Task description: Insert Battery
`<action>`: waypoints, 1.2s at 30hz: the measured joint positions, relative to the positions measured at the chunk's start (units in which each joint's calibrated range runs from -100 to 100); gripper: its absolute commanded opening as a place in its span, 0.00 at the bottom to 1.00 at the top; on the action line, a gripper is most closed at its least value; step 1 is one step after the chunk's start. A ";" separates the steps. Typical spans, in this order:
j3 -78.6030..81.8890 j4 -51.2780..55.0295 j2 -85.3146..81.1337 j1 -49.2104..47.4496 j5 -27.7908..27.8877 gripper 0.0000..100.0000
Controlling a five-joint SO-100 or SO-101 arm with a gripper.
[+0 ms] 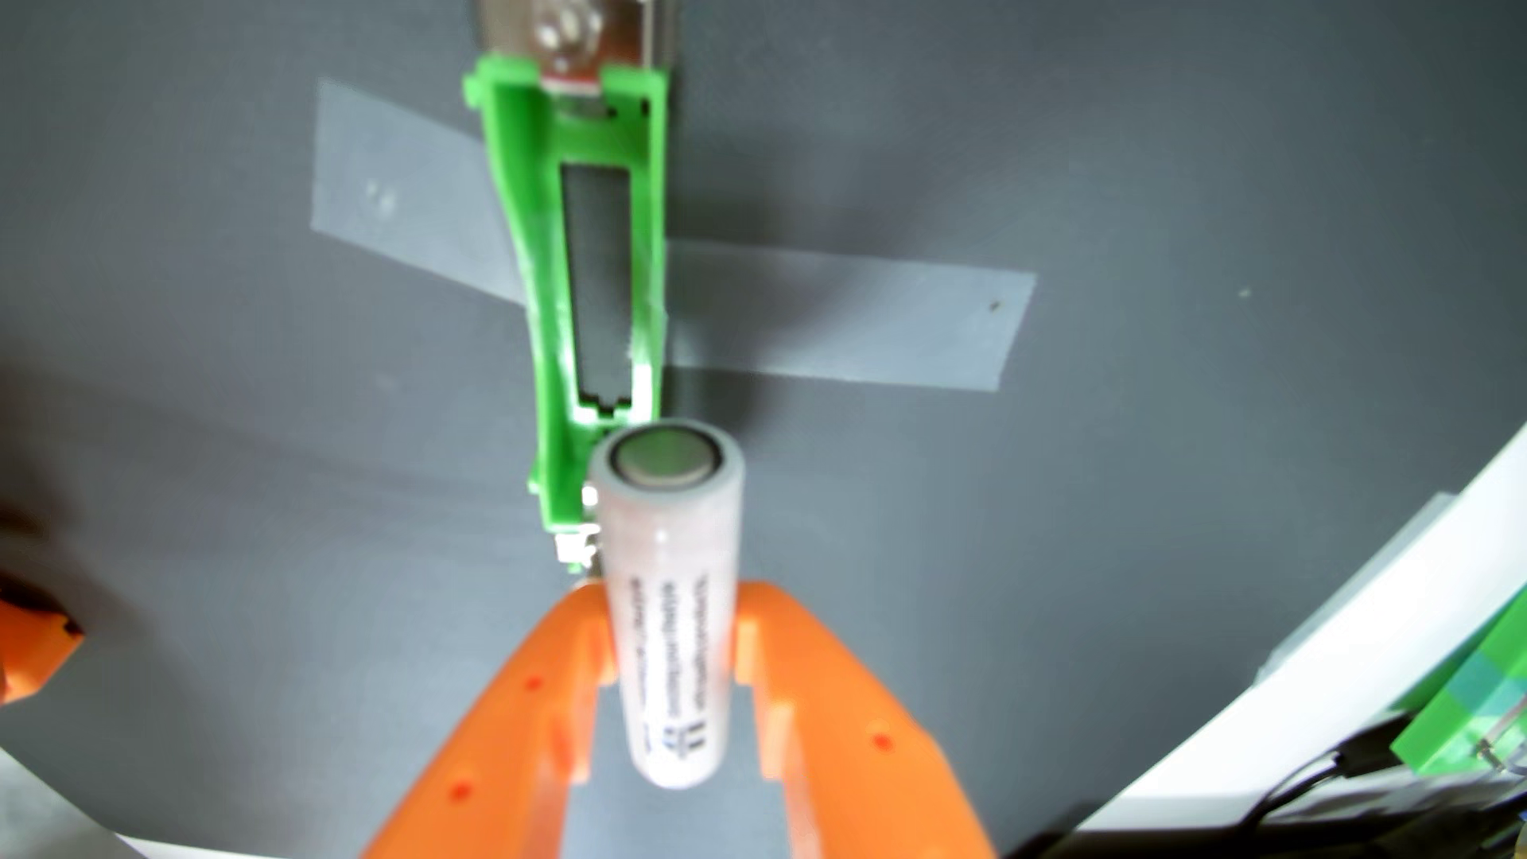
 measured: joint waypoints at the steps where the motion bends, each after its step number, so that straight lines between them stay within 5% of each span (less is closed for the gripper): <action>1: 0.00 0.00 0.00 -0.41 -0.31 0.02; 36: 1.54 -5.27 0.08 -9.01 -1.43 0.02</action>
